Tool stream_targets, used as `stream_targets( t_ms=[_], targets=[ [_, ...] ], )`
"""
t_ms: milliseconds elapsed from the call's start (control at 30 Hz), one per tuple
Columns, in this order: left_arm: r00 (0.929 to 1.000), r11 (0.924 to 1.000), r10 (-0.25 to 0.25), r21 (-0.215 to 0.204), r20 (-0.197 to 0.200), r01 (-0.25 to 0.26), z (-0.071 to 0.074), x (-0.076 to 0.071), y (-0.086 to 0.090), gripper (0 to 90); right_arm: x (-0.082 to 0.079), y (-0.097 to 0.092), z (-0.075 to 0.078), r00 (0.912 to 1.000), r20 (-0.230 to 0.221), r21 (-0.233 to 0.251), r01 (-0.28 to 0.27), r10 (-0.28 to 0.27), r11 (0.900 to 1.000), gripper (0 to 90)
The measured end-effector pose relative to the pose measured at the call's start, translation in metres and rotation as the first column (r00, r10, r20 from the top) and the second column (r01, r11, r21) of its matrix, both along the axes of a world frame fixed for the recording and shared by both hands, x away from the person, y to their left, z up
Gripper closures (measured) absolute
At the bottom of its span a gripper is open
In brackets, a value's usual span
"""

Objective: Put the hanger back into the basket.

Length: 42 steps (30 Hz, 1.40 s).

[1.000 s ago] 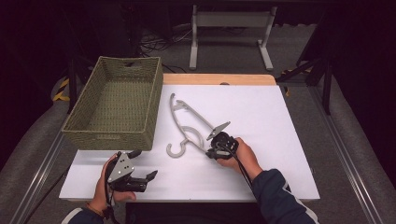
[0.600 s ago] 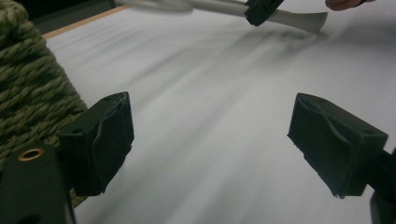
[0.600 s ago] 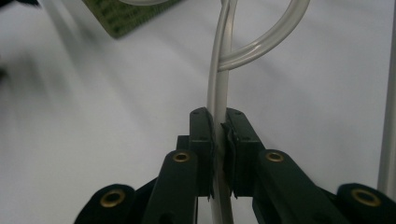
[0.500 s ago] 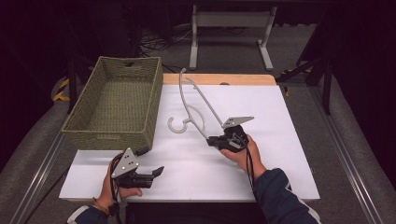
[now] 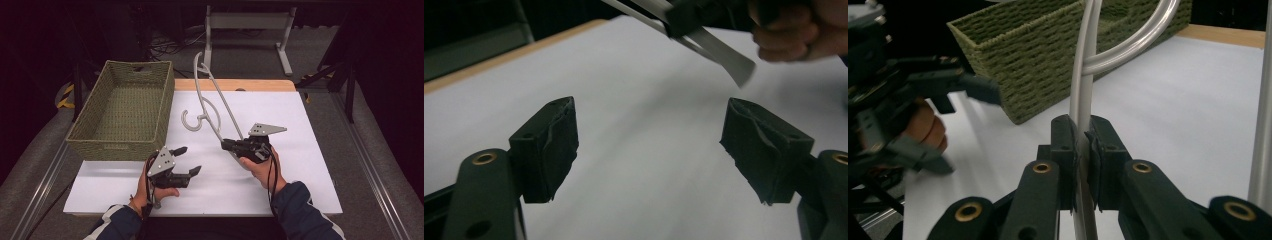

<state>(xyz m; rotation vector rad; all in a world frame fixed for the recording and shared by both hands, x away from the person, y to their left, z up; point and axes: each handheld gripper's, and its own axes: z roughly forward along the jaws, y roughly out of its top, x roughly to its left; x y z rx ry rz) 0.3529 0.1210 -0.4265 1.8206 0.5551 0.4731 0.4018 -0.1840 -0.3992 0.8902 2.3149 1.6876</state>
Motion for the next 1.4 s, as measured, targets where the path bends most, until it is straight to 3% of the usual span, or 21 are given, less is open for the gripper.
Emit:
stream_targets(
  t_ms=[67,100,167,267,367,400,500,633,900,1000,1033,1167,1267,1333,1367,1400],
  targets=[
    [0.9990,0.9986,0.035,-0.040,0.028,-0.034,0.007,0.004,0.008,24.9,-0.002,-0.001,0.001,0.9997,0.018,0.016,-0.019,0.019,0.9997,82.9],
    [0.9990,0.9986,0.035,-0.040,0.028,-0.034,0.007,0.004,0.008,25.4,-0.002,-0.001,0.001,0.9997,0.018,0.016,-0.019,0.019,0.9997,82.9],
    [0.9984,0.9968,0.046,-0.067,0.032,-0.044,0.011,0.005,0.013,25.4,-0.003,-0.005,0.002,0.9987,0.027,0.069,-0.045,0.043,0.9966,82.9],
    [0.9984,0.9953,0.036,-0.091,0.044,-0.032,0.017,0.005,0.011,27.8,-0.004,-0.005,0.001,0.9979,0.035,0.113,-0.057,0.054,0.9920,82.9],
    [0.9992,0.9900,0.005,-0.141,0.040,0.000,0.027,0.008,0.004,31.9,-0.005,0.000,-0.001,0.9966,0.040,0.141,-0.076,0.071,0.9871,82.9],
    [0.9993,0.9865,-0.004,-0.163,0.036,0.010,0.028,0.010,0.001,32.7,-0.007,0.002,-0.002,0.9960,0.044,0.133,-0.082,0.077,0.9877,82.8],
    [0.9993,0.9837,-0.017,-0.179,0.033,0.022,0.030,0.015,-0.005,36.9,-0.010,0.008,-0.004,0.9939,0.060,0.138,-0.100,0.093,0.9854,82.8],
    [0.9998,0.9707,-0.017,-0.239,0.007,0.018,0.027,0.023,-0.014,42.1,-0.012,0.011,-0.008,0.9931,0.071,0.141,-0.103,0.093,0.9847,82.8],
    [0.9990,0.9638,-0.039,-0.265,-0.020,0.032,0.024,0.026,-0.026,51.8,-0.014,0.018,-0.014,0.9916,0.073,0.143,-0.116,0.106,0.9829,82.7],
    [0.9995,0.9594,-0.023,-0.282,-0.021,0.017,0.023,0.027,-0.026,57.1,-0.015,0.021,-0.017,0.9906,0.069,0.150,-0.127,0.118,0.9806,82.7],
    [0.9996,0.9615,-0.025,-0.274,-0.010,0.021,0.023,0.029,-0.025,57.6,-0.015,0.022,-0.017,0.9907,0.068,0.149,-0.127,0.118,0.9807,82.6],
    [0.9983,0.9527,-0.044,-0.302,-0.039,0.030,0.024,0.028,-0.026,62.5,-0.015,0.025,-0.018,0.9902,0.064,0.139,-0.133,0.125,0.9814,82.5],
    [0.9979,0.9524,-0.054,-0.302,-0.035,0.041,0.027,0.029,-0.025,64.6,-0.015,0.024,-0.017,0.9890,0.075,0.140,-0.138,0.128,0.9806,82.3],
    [0.9973,0.9493,-0.064,-0.310,-0.034,0.051,0.030,0.029,-0.024,66.6,-0.016,0.025,-0.016,0.9884,0.081,0.141,-0.139,0.129,0.9801,80.7],
    [0.9965,0.9423,-0.076,-0.329,-0.034,0.060,0.032,0.029,-0.023,67.9,-0.016,0.025,-0.015,0.9891,0.081,0.134,-0.133,0.123,0.9820,78.2],
    [0.9969,0.9399,-0.072,-0.337,-0.034,0.056,0.034,0.028,-0.023,70.3,-0.017,0.025,-0.014,0.9890,0.089,0.123,-0.129,0.118,0.9840,74.7]
  ],
)
